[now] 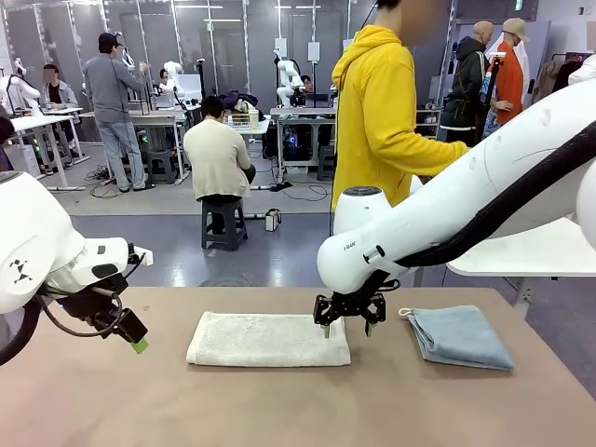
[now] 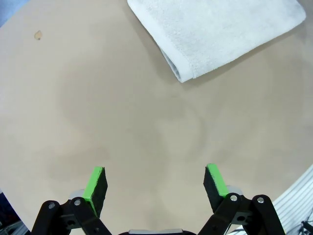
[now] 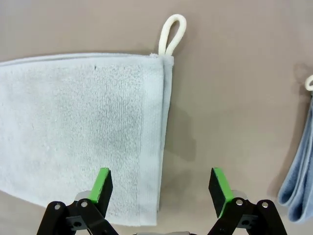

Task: Fold the towels and place them in the basket.
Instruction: When a person lays out a Towel with hook on the table, fold it in half twice.

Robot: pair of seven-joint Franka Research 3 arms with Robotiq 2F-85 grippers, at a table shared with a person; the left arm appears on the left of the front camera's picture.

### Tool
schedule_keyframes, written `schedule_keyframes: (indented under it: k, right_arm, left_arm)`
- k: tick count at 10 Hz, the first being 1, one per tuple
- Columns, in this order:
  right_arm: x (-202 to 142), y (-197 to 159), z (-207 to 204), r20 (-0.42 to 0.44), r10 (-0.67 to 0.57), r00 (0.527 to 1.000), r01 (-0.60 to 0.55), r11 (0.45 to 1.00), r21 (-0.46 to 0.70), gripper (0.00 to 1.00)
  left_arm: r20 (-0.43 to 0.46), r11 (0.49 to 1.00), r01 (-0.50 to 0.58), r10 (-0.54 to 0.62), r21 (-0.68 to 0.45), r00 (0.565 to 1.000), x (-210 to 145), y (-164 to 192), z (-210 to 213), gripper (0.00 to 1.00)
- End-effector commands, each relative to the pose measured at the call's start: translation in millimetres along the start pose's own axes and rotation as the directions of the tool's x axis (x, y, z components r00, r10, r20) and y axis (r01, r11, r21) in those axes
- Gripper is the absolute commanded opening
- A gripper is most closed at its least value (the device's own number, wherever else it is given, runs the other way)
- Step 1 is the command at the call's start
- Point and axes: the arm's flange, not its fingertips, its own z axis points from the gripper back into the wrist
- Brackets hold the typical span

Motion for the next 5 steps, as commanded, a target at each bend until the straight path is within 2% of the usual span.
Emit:
schedule_keyframes:
  k: [1, 5]
  right_arm:
    - [9, 3, -3, 0.009, -0.029, 1.000, 0.029, 0.999, 0.031, 1.00]
    - [12, 4, -14, -0.019, -0.055, 0.998, 0.056, 0.997, 0.053, 1.00]
  left_arm:
    - [0.003, 1.000, -0.009, 0.009, 0.017, 1.000, 3, -3, -3, 1.00]
    - [0.003, 1.000, -0.009, 0.009, 0.017, 1.000, 3, -3, -3, 1.00]
